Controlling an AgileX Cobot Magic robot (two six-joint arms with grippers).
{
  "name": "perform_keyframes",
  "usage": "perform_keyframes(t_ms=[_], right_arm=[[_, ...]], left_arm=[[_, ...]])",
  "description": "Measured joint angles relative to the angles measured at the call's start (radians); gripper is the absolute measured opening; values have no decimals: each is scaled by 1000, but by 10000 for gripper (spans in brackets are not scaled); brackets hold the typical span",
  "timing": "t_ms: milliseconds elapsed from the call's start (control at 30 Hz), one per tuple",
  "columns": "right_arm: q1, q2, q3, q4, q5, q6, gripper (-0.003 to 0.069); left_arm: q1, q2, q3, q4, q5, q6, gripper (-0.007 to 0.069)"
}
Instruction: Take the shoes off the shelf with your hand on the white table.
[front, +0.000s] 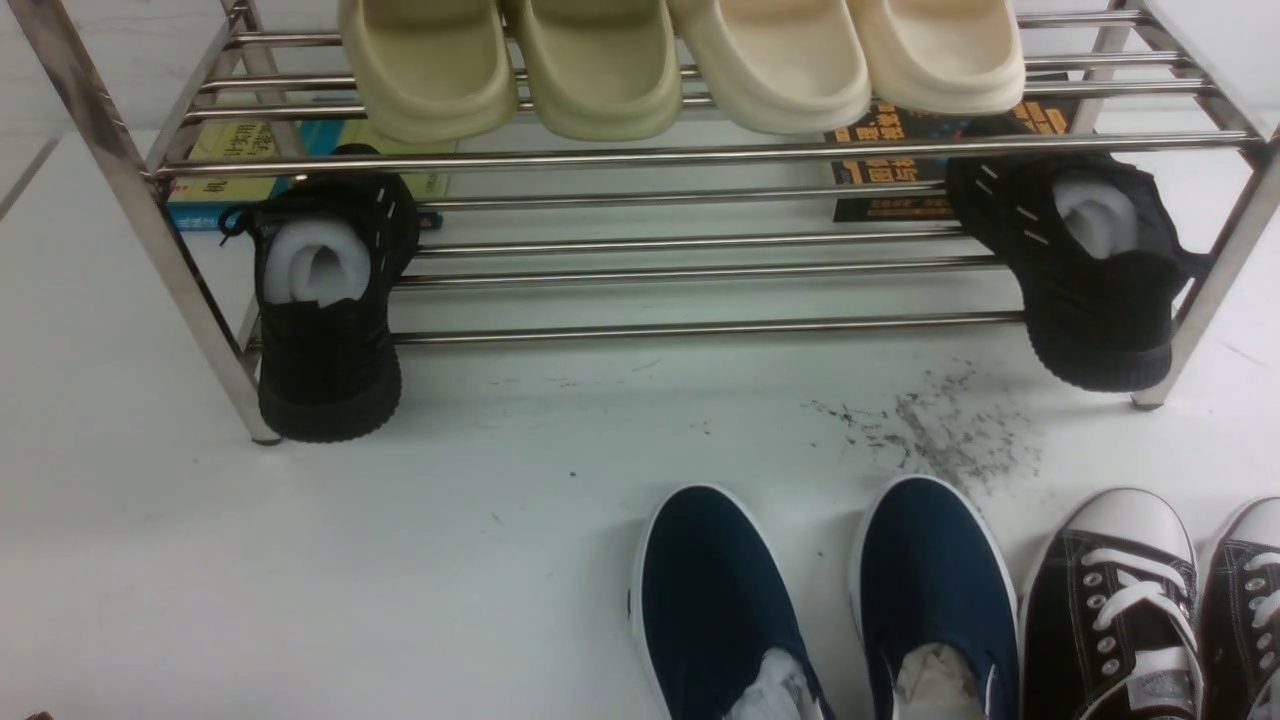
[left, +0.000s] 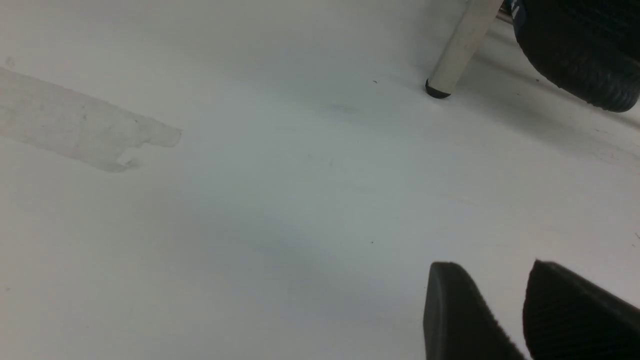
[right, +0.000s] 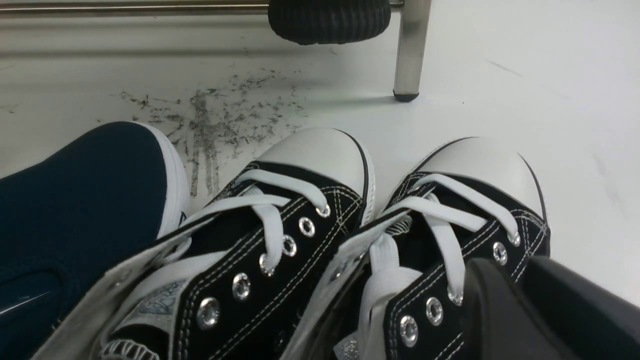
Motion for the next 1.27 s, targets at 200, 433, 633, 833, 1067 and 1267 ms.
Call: perform_keyframes(t_ms=[200, 433, 633, 833, 1067, 1267], right_arm=[[0, 0, 0, 0, 0, 0, 125], [0, 0, 0, 0, 0, -3, 136], [0, 0, 0, 0, 0, -3, 143], [0, 0, 0, 0, 0, -3, 144], [0, 0, 0, 0, 0, -4, 151], [0, 0, 0, 0, 0, -4, 153]], left_arm=[[0, 0, 0, 0, 0, 0, 239], [0, 0, 0, 0, 0, 0, 239], [0, 0, 0, 0, 0, 0, 239], [0, 0, 0, 0, 0, 0, 239], [0, 0, 0, 0, 0, 0, 239], [0, 0, 0, 0, 0, 0, 239]])
